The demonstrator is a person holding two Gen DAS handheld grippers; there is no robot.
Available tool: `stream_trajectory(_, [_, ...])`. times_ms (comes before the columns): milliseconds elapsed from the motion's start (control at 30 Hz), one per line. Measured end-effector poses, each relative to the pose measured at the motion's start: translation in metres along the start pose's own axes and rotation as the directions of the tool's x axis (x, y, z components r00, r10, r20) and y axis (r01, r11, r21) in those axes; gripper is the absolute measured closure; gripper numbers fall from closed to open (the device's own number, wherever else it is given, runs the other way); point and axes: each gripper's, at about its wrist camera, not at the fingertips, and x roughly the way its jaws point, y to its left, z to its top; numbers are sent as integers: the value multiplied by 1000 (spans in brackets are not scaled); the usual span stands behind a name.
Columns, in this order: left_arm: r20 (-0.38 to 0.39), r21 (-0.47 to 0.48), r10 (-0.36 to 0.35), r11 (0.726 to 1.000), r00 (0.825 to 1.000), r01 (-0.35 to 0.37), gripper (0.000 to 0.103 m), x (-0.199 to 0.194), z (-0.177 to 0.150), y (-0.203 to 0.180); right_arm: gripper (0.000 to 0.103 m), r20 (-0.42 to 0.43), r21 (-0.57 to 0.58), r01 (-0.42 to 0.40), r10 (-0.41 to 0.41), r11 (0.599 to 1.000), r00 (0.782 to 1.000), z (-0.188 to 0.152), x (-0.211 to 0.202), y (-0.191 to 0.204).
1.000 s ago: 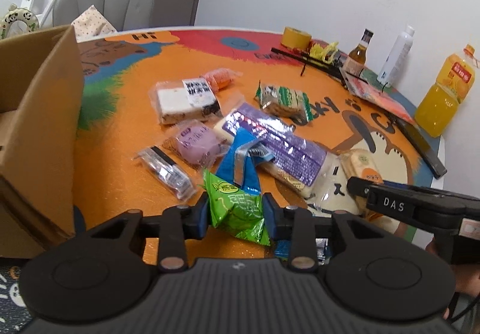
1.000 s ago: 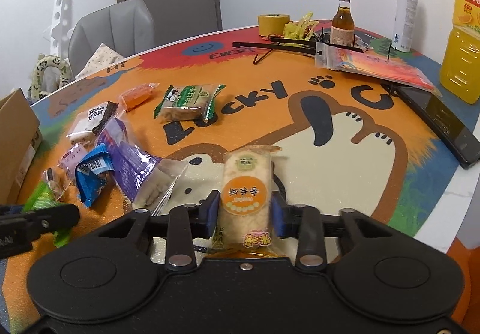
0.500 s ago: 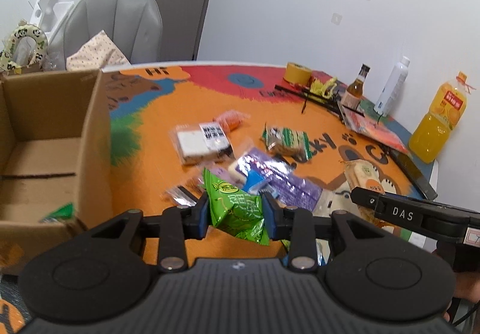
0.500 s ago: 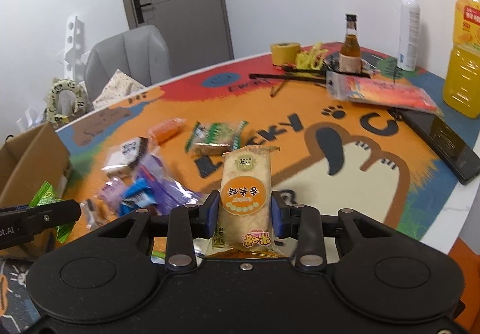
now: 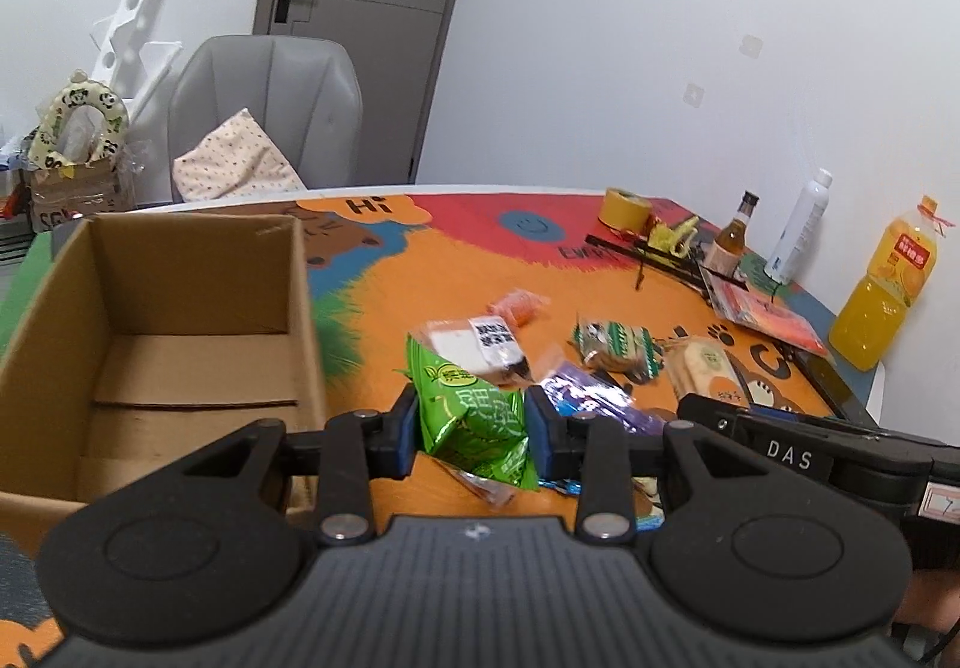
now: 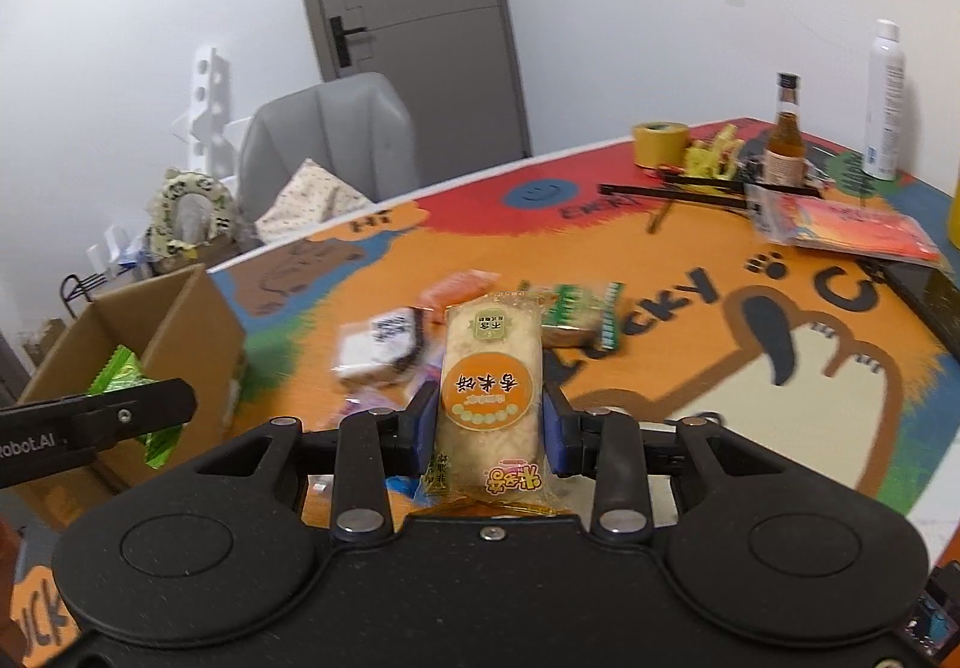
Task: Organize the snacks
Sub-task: 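Carry both snacks to the cardboard box and release them inside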
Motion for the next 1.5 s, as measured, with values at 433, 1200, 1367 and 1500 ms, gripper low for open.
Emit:
stream_trajectory(433, [35, -49, 50, 998, 998, -49, 68, -19, 7, 43, 70, -7, -43, -72, 71, 997, 997, 5, 10, 47])
stream_trajectory(1200, [-93, -140, 125, 981, 988, -137, 59, -1, 31, 127, 70, -91, -102, -225, 216, 969, 972, 32, 38, 128])
stream_trajectory(1367, [-126, -145, 126, 979, 984, -144, 38, -1, 40, 136, 70, -141, -101, -279, 264, 955, 954, 49, 46, 142])
stream_trajectory(1500, [-138, -151, 128, 977, 982, -149, 28, -3, 47, 141, 70, -198, -99, -310, 286, 946, 937, 54, 55, 155])
